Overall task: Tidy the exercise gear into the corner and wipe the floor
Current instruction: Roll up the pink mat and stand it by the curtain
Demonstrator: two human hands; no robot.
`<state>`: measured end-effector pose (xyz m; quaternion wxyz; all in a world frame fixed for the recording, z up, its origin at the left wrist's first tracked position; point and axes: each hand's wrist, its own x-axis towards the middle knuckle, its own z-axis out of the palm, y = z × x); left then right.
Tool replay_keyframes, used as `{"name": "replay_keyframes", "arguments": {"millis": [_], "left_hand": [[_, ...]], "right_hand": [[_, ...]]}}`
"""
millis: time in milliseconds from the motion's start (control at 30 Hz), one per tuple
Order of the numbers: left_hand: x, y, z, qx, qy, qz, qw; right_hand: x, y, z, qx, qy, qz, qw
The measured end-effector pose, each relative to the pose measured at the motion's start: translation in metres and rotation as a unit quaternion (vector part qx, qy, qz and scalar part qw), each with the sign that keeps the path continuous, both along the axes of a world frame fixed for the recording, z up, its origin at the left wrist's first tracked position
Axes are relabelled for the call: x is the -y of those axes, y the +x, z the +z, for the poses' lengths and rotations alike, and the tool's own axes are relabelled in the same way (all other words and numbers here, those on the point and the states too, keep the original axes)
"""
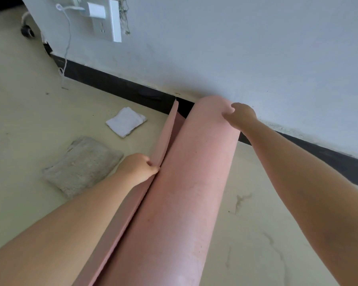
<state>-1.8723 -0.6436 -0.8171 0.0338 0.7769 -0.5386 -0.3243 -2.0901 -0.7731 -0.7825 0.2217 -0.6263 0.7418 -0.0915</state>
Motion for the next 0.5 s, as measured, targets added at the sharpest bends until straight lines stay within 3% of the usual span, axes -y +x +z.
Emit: {"name": "replay_keyframes", "arguments": {"millis": [133, 333, 500], "left_hand": [[-0.002, 0.002, -0.003, 0.061, -0.006, -0.034, 0.998], [-0.003, 0.015, -0.006, -0.042, 0.010, 0.058, 0.997], [-0.007, 0.017, -0.008, 0.069, -0.026, -0.031, 0.997]], "right_hand": [[0.005, 0.002, -0.006, -0.021, 0.012, 0.012, 1.000], [0.009, 0.004, -0.005, 0.023, -0.006, 0.022, 0.999], [0.011, 0.005, -0.008, 0.095, 0.008, -0.016, 0.995]]}}
